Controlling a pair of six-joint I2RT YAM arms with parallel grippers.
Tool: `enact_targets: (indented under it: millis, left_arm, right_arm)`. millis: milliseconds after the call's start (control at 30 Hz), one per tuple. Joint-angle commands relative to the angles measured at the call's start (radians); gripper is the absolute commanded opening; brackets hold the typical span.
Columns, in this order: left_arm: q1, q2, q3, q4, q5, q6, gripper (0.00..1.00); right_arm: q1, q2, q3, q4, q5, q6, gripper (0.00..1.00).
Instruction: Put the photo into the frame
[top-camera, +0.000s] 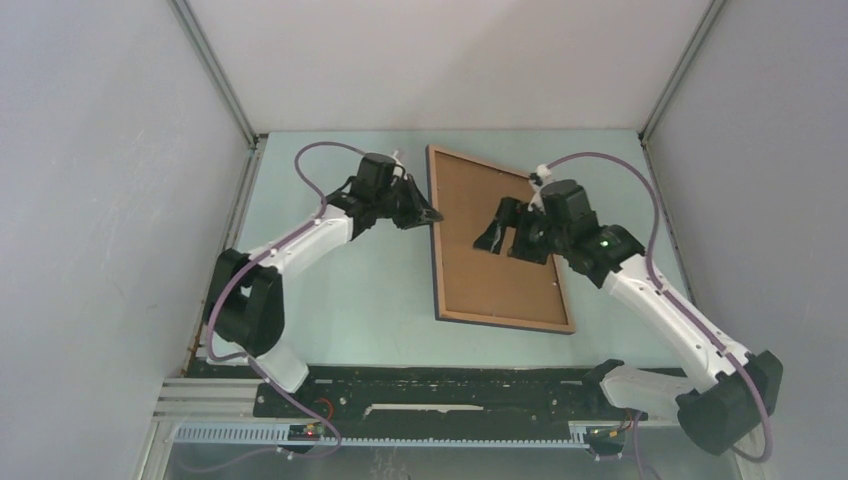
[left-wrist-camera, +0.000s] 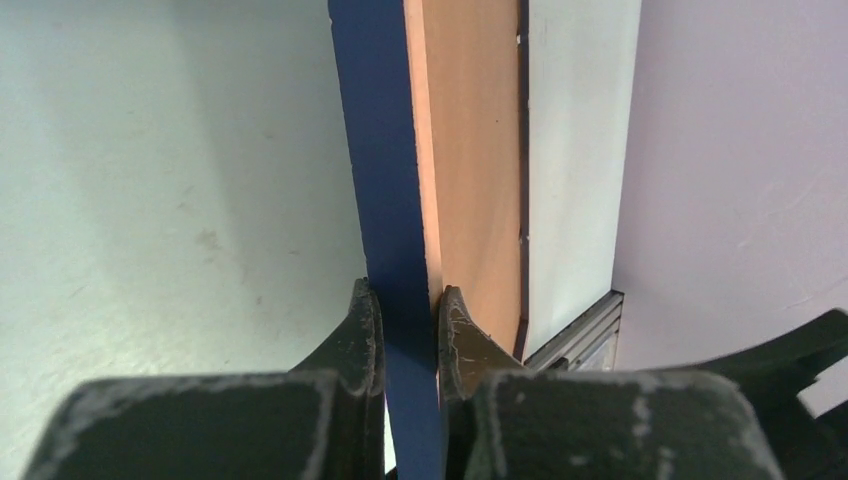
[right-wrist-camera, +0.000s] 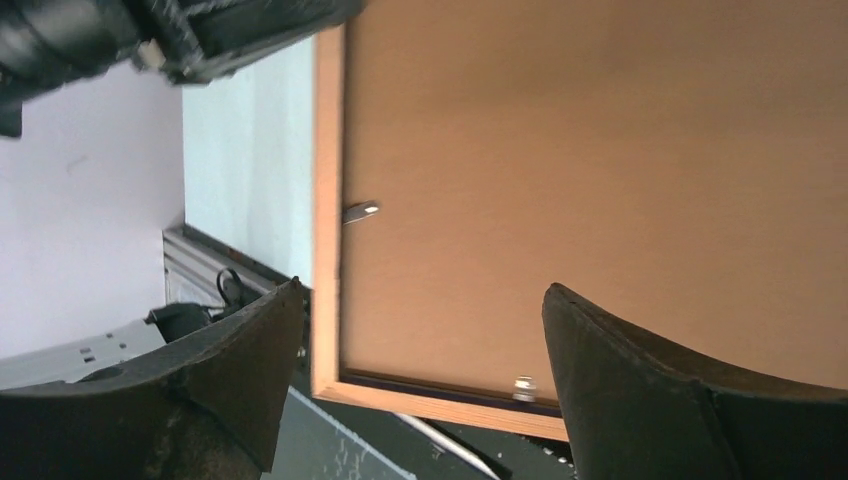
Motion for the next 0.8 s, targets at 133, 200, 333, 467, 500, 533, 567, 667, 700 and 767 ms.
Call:
enact_targets:
  millis: [133, 200, 333, 467, 500, 533, 567, 667, 700, 767]
  left_arm:
    - [0.13, -0.269, 0.02, -0.119, -0.12, 0.272, 0.0]
    - [0.18, -0.329, 0.014, -0.149, -0.102, 0.271, 0.0]
    - [0.26, -0.409, 0.082, -0.305, -0.12, 0.327, 0.0]
    - [0.306, -0.431, 0.161, -0.455, -0.14, 0.39, 0.0]
    - [0.311, -0.432, 0.179, -0.48, -0.144, 0.406, 0.0]
    - [0.315, -0.434, 0.193, -0.501, -0.145, 0.414, 0.0]
    - [0.316, -0.438, 0.211, -0.518, -0.149, 0.42, 0.0]
    - [0.318, -0.445, 0.273, -0.574, -0.187, 0.454, 0.0]
    - [0.32, -0.442, 0.293, -0.594, -0.21, 0.467, 0.0]
    - [0.322, -0.437, 0.333, -0.633, -0.264, 0.494, 0.0]
  right_arm:
    - [-0.192, -0.105, 0.016, -0.139, -0.003, -0.112, 0.95]
    - [-0.203, -0.106, 0.001, -0.154, 0.016, -0.129, 0.95]
    - [-0.208, -0.091, -0.045, -0.113, -0.04, -0.127, 0.94]
    - [-0.184, -0.02, -0.079, -0.041, -0.131, -0.096, 0.94]
    - [-0.167, -0.004, -0.088, -0.011, -0.15, -0.082, 0.95]
    - [-0.141, 0.01, -0.097, 0.023, -0.169, -0.067, 0.96]
    - [-0.112, 0.024, -0.105, 0.063, -0.182, -0.053, 0.97]
    - [-0.007, 0.069, -0.105, 0.162, -0.156, -0.031, 1.0]
    - [0.015, 0.089, -0.104, 0.188, -0.155, -0.026, 1.0]
    - [0.029, 0.135, -0.102, 0.236, -0.176, -0.005, 1.0]
